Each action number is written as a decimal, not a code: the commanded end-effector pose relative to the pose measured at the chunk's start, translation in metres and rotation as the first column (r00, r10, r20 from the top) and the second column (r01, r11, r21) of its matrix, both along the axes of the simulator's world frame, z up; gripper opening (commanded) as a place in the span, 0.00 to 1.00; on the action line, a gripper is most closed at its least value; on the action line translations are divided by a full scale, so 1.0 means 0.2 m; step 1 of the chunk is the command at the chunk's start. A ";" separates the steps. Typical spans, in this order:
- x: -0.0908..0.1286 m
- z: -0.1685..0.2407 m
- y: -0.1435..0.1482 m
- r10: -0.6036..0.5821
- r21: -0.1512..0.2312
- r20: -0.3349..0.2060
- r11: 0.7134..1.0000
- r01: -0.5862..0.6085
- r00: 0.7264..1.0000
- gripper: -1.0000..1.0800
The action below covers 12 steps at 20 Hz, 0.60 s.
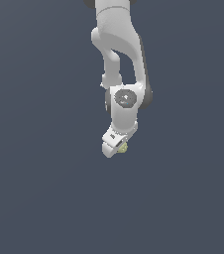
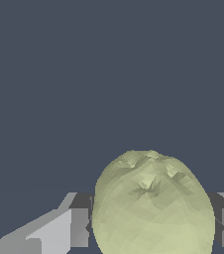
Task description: Pick up the object and move it to a goal position.
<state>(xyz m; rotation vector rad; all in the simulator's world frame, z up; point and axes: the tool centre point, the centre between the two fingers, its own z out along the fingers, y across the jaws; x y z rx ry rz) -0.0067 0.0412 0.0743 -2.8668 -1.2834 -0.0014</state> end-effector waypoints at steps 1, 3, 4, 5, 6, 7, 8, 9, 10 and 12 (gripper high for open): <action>0.05 0.08 -0.05 0.000 0.000 0.001 1.000 0.000 1.000 0.00; 0.09 0.14 -0.09 0.000 0.001 0.000 1.000 0.000 1.000 0.00; 0.12 0.18 -0.11 0.000 0.001 0.000 1.000 0.000 1.000 0.00; 0.14 0.21 -0.13 0.000 0.001 0.000 1.000 0.000 1.000 0.00; 0.17 0.25 -0.15 0.000 0.001 0.000 1.000 0.000 1.000 0.00; 0.19 0.29 -0.18 0.000 0.001 0.000 1.000 0.000 1.000 0.00; 0.22 0.32 -0.20 0.000 0.001 0.000 1.000 0.000 1.000 0.00; 0.24 0.36 -0.22 0.000 0.001 0.000 1.000 0.000 1.000 0.00; 0.27 0.40 -0.25 0.000 0.002 0.000 1.000 0.000 1.000 0.00; 0.32 0.47 -0.29 0.000 0.002 0.000 1.000 0.000 1.000 0.00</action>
